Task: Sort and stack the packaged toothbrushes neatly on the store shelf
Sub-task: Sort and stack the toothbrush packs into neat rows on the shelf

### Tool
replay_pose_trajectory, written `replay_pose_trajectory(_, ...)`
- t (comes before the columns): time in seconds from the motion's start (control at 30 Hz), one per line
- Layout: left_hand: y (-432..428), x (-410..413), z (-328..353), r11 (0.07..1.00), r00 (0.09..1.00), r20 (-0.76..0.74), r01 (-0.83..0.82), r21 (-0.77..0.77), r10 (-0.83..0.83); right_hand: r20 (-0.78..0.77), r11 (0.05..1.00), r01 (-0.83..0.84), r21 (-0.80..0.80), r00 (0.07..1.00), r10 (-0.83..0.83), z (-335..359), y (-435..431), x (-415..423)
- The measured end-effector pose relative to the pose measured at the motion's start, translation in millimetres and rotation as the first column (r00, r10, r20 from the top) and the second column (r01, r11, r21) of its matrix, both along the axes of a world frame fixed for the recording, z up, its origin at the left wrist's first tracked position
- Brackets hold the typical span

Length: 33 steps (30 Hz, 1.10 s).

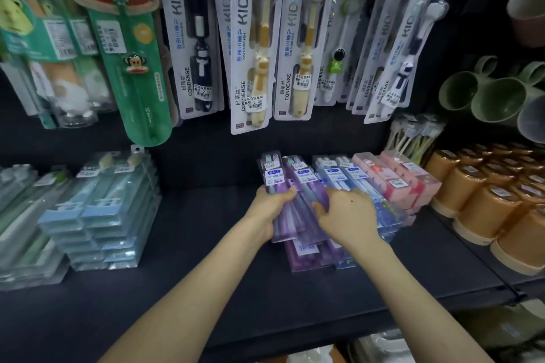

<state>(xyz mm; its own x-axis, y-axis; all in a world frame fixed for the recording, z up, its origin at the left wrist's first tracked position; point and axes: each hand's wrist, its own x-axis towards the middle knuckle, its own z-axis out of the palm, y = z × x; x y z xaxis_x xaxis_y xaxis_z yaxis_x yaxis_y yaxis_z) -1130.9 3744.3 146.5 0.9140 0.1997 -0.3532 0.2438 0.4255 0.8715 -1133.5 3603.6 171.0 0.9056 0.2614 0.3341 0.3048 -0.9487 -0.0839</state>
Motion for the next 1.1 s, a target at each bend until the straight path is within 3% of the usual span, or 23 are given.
replay_pose_trajectory(0.13,13.1,-7.4,-5.6,0.999,0.999,-0.029,-0.019,0.030,0.020,-0.030,0.998,-0.055,0.022,0.998,0.055,1.3,-0.3,3.0)
replay_pose_trajectory(0.37,71.8,-47.1,-29.6,0.953,0.991,-0.117,-0.019,0.303,0.057,-0.048,0.909,-0.055,0.413,0.995,0.082,-0.2,35.9,-23.1)
replay_pose_trajectory(0.6,97.1,-67.0,-42.1,0.843,0.965,-0.243,0.046,0.535,0.101,-0.220,0.973,-0.088,0.216,0.966,0.136,-58.1,94.4,-46.6)
replay_pose_trajectory(0.67,101.5,-67.2,-38.8,0.765,0.951,-0.296,0.123,0.632,0.091,-0.281,0.958,-0.073,0.278,0.947,0.154,-70.3,101.3,-48.8)
replay_pose_trajectory(0.77,111.0,-72.0,-34.6,0.523,0.923,-0.364,0.250,0.815,0.126,-0.333,0.919,-0.073,0.386,0.919,0.213,-78.9,106.9,-51.8)
replay_pose_trajectory(0.8,113.8,-73.5,-35.5,0.509,0.922,-0.367,0.258,0.821,0.125,-0.352,0.909,-0.089,0.407,0.903,0.246,-79.4,108.6,-52.7)
replay_pose_trajectory(0.87,118.1,-74.7,-41.2,0.574,0.935,-0.343,0.230,0.786,0.094,-0.378,0.897,-0.143,0.419,0.871,0.315,-78.3,109.5,-55.5)
replay_pose_trajectory(0.97,116.7,-77.8,-43.6,0.615,0.948,-0.308,0.197,0.764,0.079,-0.289,0.900,-0.179,0.397,0.907,0.308,-71.6,94.8,-58.2)
replay_pose_trajectory(1.03,114.1,-79.4,-44.5,0.626,0.964,-0.250,0.142,0.767,0.087,-0.078,0.933,-0.124,0.338,0.984,0.159,-60.0,75.3,-58.9)
replay_pose_trajectory(1.1,109.4,-84.4,-47.0,0.638,0.976,-0.186,0.073,0.767,0.111,0.096,0.950,-0.053,0.308,0.995,0.024,-47.6,55.4,-58.7)
